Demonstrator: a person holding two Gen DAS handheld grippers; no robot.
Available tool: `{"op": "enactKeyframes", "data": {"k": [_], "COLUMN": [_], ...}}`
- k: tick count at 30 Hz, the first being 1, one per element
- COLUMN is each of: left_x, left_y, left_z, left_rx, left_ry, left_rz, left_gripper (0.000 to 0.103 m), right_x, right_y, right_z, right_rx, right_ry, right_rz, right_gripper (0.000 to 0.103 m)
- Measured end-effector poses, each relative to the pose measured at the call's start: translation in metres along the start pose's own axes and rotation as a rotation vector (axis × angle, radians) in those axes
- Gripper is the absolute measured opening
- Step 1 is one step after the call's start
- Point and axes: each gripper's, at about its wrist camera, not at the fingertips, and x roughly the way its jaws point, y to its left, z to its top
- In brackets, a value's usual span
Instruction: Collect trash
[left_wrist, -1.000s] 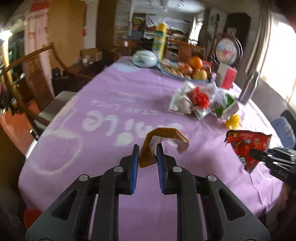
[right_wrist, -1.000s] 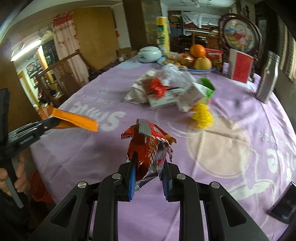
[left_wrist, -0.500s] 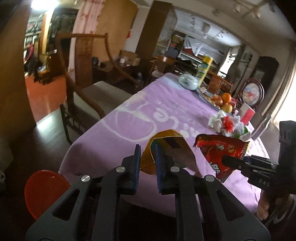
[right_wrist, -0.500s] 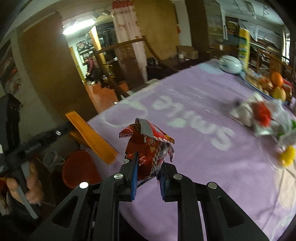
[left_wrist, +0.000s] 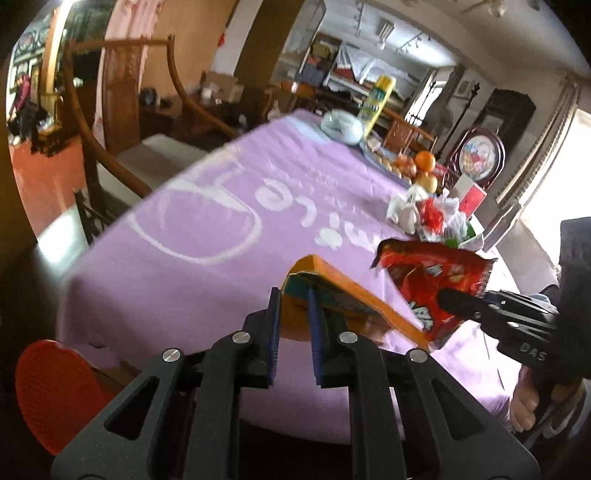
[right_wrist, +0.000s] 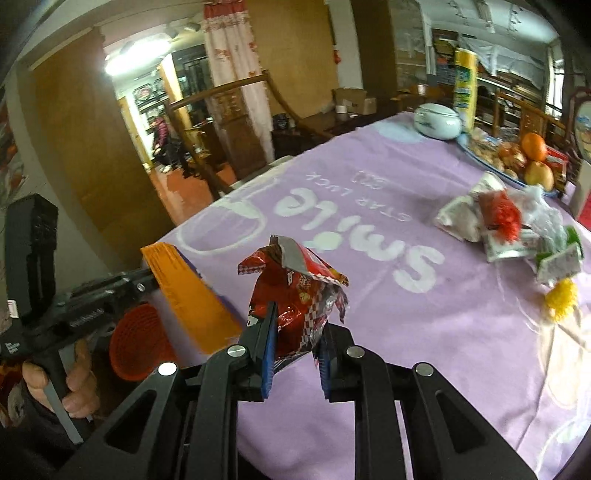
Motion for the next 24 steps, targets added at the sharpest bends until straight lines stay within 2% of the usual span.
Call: {"op": "enactKeyframes", "data": {"k": [6,10,12,13,14,17,20,22,24], "left_x": [0.056,0.074,0.071,0.068,0.064,0.053,0.046,0.047,0.055], "left_y": [-0.029,-0.049,-0.050,-0.049,-0.048,-0.049,-0.047,-0.049,-0.056], "left_z": [0.011,0.020,0.025,0.026,0.026,0.020,0.018,0.015,0.013], "left_rx": [0.028,0.080,0.088,0.093,0.098,0.088,0.026,-0.032,-0.048], "left_ry": [0.093,0.121,0.120,0.114,0.120,0.134,0.143,0.180,0.224], "left_rz": [-0.037,-0.032,-0.030,-0.022,-0.008,-0.009,-0.025,-0.043,-0.058], "left_gripper": [0.014,0.018,0.021,0.029,0.042,0.057,0.072,0.075,0.075], "right_x": [-0.008,-0.016,-0.021,-0.023,-0.024,-0.026,-0.026,-0.026,-0.027], "right_y": [-0.050,-0.075,-0.083,-0.087,-0.089,-0.096,-0.098,-0.100,-0.101], "right_z": [-0.002,-0.006,-0.008,-0.010,-0.011,-0.011,-0.013,-0.015,-0.017], "right_rx": [0.091,0.136,0.147,0.149,0.151,0.159,0.168,0.169,0.172], "right_ry": [-0.028,-0.044,-0.053,-0.057,-0.060,-0.074,-0.079,-0.081,-0.084], "right_rz": [-0.100,-0.126,-0.128,-0.125,-0.124,-0.114,-0.095,-0.086,-0.080], "right_gripper": [0.020,0.020,0.020,0.020,0.020,0.020,0.020,0.020,0.020]}}
